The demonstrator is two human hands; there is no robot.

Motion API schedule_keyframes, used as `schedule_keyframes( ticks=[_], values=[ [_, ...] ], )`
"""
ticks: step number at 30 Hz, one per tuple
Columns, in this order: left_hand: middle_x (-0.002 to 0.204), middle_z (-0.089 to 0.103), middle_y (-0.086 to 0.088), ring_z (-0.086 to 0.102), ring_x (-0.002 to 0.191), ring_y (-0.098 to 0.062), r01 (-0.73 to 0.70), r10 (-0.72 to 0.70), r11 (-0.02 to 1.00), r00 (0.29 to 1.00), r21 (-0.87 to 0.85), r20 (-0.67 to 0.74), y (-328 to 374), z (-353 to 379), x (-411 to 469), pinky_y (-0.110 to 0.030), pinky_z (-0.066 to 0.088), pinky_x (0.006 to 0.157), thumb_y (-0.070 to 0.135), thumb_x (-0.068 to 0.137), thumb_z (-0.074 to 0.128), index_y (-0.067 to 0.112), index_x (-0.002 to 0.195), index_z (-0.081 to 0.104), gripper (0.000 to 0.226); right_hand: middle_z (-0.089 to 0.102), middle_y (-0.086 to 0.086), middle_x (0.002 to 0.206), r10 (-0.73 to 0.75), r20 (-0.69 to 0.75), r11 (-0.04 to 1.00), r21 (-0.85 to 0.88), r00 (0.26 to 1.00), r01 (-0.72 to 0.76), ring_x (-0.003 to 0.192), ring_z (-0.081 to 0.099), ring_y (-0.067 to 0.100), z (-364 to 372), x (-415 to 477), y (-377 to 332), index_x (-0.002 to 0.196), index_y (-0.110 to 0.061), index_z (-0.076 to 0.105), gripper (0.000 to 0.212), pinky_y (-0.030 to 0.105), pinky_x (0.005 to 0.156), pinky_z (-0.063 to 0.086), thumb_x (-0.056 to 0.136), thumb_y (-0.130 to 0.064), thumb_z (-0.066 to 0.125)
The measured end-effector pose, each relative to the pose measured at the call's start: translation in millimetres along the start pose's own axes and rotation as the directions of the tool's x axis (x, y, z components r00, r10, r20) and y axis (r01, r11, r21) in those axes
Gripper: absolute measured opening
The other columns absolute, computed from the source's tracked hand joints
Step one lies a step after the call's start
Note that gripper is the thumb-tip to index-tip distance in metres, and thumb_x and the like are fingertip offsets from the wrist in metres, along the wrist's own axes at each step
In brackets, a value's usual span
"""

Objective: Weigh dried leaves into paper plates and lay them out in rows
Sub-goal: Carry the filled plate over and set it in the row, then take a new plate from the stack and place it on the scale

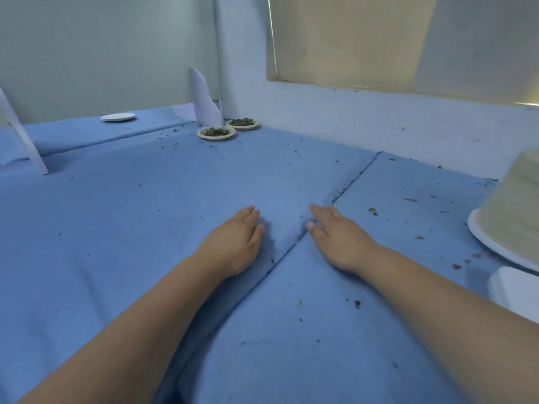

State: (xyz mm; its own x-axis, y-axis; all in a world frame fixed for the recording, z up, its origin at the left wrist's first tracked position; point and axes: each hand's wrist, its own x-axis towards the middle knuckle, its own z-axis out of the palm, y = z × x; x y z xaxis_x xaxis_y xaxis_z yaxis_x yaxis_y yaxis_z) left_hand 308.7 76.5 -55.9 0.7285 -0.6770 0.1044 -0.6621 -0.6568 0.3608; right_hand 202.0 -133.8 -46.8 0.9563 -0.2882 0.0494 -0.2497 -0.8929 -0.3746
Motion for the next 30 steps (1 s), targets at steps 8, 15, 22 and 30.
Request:
schedule_keyframes(
  ticks=[8,15,22,30],
  values=[
    [0.121,0.063,-0.006,0.058,0.113,-0.028,-0.284,0.285,0.917,0.958,-0.281,-0.038,162,1,-18,-0.040,0.043,0.096,0.024,0.109,0.035,0.012,0.129,0.054,0.030,0.021,-0.002,0.167,0.053,-0.220,0.988,0.155,0.974,-0.018,0.153,0.020,0.017,-47,-96,22,0.159,-0.027,0.023,0.058,0.033,0.121,0.020,0.105,-0.034,0.042],
    [0.153,0.050,-0.008,0.046,0.137,-0.023,-0.527,0.522,0.809,0.848,-0.262,-0.093,284,21,-26,-0.032,0.034,0.108,0.028,0.110,0.039,0.010,0.148,0.046,0.043,0.008,-0.009,0.168,0.194,-0.424,0.981,0.105,0.885,-0.164,0.150,-0.005,-0.003,-94,-221,104,0.159,-0.027,0.024,0.063,0.017,0.113,0.007,0.102,-0.030,0.052],
    [0.168,0.027,-0.002,0.033,0.150,-0.020,-0.652,0.629,0.746,0.756,-0.134,-0.180,376,38,3,-0.035,0.033,0.115,0.019,0.107,0.041,0.015,0.156,0.038,0.049,0.019,-0.008,0.166,0.261,-0.511,0.962,0.069,0.819,-0.263,0.153,0.005,0.004,-126,-277,164,0.157,-0.021,0.033,0.058,0.019,0.117,0.008,0.103,-0.028,0.051],
    [0.167,0.027,-0.008,0.023,0.153,-0.024,-0.630,0.630,0.772,0.742,0.082,-0.228,423,46,61,-0.040,0.032,0.116,0.014,0.109,0.034,0.009,0.147,0.046,0.040,0.038,0.009,0.157,0.543,-0.404,0.821,0.072,0.736,-0.566,0.130,0.051,0.032,-150,-273,232,0.152,-0.014,0.033,0.058,0.037,0.086,0.045,0.104,-0.042,0.045]
  ],
)
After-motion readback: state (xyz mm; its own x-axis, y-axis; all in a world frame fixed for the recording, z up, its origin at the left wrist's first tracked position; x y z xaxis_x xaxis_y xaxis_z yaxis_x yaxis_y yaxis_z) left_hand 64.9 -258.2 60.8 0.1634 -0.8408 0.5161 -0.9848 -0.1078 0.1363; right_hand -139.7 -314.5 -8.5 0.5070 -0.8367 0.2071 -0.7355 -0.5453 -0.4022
